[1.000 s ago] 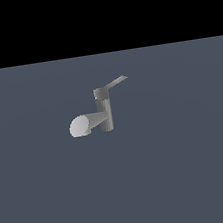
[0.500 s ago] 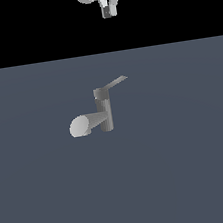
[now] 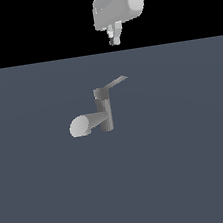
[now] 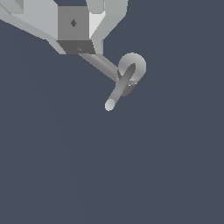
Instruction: Turn on the faucet by rotating a designated handle.
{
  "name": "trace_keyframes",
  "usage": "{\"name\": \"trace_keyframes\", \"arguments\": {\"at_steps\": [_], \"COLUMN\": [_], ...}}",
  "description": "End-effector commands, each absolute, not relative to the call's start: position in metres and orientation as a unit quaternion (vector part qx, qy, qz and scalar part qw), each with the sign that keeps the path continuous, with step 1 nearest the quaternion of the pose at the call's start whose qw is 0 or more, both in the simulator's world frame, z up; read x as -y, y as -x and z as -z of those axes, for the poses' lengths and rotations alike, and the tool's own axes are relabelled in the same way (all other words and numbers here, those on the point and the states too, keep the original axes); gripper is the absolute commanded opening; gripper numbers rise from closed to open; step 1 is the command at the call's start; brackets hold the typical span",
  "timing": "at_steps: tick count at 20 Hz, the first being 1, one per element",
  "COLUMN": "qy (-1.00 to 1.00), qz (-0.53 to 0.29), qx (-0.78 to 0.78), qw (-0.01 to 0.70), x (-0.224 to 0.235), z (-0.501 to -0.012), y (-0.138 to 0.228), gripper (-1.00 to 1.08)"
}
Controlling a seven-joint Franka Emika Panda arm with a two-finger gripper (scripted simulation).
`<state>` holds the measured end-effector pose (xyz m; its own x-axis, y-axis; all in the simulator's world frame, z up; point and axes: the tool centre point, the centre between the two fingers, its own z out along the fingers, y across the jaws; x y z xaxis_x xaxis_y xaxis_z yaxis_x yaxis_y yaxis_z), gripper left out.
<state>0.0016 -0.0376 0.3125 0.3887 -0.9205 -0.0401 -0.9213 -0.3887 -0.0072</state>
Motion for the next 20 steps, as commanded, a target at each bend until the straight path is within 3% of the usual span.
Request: {"name": "trace_keyframes", "arguments": {"at_steps": [1,20], "qy": [0.813,0.680], "qz": [-0.013,-0.001], "qx": [-0.582,-0.733], "qw": [0.013,0.001], "x": [0.040,0.057], "z": [-0.297,-0.192], "y": [-0.013,-0.070], "gripper": [-1.00,-1.00]}}
